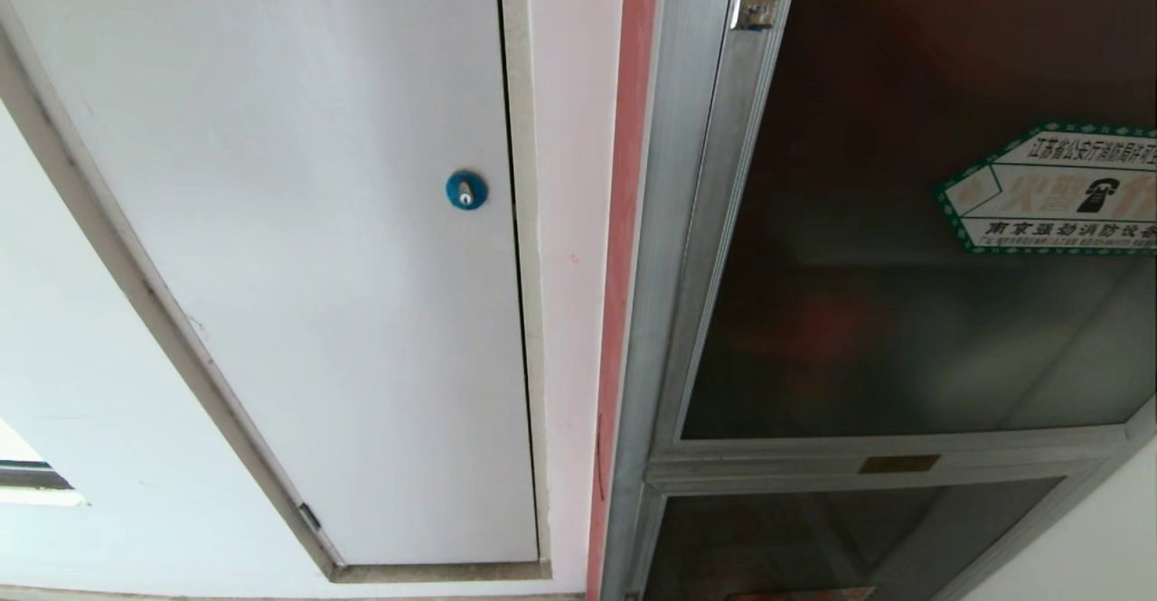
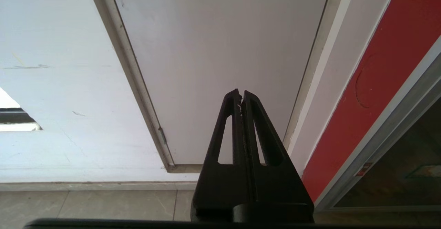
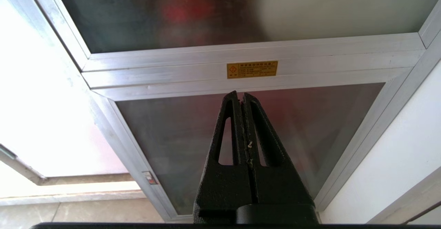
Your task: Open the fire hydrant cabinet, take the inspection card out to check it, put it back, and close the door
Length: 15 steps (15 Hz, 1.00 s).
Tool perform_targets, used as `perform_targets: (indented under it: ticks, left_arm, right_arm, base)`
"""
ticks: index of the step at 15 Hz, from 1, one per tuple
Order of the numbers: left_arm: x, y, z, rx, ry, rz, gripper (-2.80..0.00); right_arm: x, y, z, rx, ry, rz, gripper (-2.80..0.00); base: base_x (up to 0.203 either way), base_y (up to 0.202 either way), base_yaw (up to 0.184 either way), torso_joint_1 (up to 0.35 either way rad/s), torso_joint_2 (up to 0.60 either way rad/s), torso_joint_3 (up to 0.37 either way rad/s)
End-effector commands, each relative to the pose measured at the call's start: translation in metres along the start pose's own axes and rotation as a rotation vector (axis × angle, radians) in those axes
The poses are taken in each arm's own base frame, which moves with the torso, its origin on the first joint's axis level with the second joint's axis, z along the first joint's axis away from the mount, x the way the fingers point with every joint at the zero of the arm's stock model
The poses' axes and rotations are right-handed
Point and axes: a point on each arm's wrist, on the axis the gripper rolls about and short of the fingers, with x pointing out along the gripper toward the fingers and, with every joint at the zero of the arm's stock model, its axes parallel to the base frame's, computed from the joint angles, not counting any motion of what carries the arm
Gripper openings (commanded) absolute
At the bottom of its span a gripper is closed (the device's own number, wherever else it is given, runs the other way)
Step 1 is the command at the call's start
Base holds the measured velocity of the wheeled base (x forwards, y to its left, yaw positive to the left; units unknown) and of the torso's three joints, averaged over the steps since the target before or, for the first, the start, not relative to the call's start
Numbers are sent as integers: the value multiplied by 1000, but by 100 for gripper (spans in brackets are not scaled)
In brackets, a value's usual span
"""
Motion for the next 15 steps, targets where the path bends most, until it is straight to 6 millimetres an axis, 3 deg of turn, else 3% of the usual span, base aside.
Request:
perform_targets:
  ticks: [1, 15]
  left_arm:
    - [0, 0, 0, 0, 0, 0, -280]
    - [0, 0, 0, 0, 0, 0, -280]
  right_arm:
    - [0, 0, 0, 0, -1, 1, -280]
    - [0, 0, 0, 39, -4, -20, -280]
  base:
    - [0, 0, 0, 0, 0, 0]
    - [0, 0, 0, 0, 0, 0]
